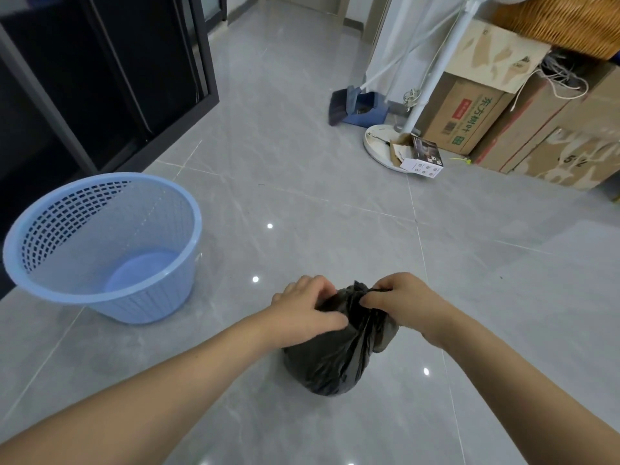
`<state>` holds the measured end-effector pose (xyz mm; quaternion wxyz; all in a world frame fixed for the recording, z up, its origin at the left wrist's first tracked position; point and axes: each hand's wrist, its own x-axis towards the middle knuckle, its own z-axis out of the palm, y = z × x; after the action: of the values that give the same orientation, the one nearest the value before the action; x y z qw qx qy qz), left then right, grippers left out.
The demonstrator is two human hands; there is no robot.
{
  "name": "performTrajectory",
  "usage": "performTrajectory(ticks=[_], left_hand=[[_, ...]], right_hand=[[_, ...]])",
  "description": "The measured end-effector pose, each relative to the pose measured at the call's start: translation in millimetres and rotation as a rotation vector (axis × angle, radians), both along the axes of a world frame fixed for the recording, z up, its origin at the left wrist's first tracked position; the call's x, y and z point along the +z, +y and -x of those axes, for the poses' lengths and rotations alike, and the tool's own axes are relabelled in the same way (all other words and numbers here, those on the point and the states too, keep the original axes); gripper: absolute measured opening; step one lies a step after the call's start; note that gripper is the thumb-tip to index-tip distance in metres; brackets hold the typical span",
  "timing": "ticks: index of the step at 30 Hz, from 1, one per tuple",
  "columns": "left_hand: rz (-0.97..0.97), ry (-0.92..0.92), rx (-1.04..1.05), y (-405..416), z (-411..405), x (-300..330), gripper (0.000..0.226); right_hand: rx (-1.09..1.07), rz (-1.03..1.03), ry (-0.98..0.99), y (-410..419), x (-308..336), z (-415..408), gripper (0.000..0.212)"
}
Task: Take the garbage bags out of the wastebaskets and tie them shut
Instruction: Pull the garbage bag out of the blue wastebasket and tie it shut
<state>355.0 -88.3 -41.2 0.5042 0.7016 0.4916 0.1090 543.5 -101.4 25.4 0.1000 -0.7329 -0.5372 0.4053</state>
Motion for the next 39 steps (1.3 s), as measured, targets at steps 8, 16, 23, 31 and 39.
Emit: performTrajectory(ticks=[8,16,23,31,39], left_hand=[[-0.497,0.099,0.100,-5,-5,-15,0.024],[-0.489,0.155,0.100,0,5,-26,0.019],[-0.413,0.040,0.080,-10,15,-31,0.043],[-0.381,-0.136,0.123,-23,14,-12,0.011],[-0.037,-0.269,0.128,-29,6,-1,0.047]], right_hand=[[-0.123,0.047,0.652,-10,-6,-2,0.035],[-0.184,0.167,0.764,-12,-19,-20,0.022],[-0.195,0.285,0.660,-13,-28,-23,0.021],[-0.163,0.352,0.709,-11,-32,-18,0.041],[-0.232,0.251,0.702,-14,-35,-19,0.043]])
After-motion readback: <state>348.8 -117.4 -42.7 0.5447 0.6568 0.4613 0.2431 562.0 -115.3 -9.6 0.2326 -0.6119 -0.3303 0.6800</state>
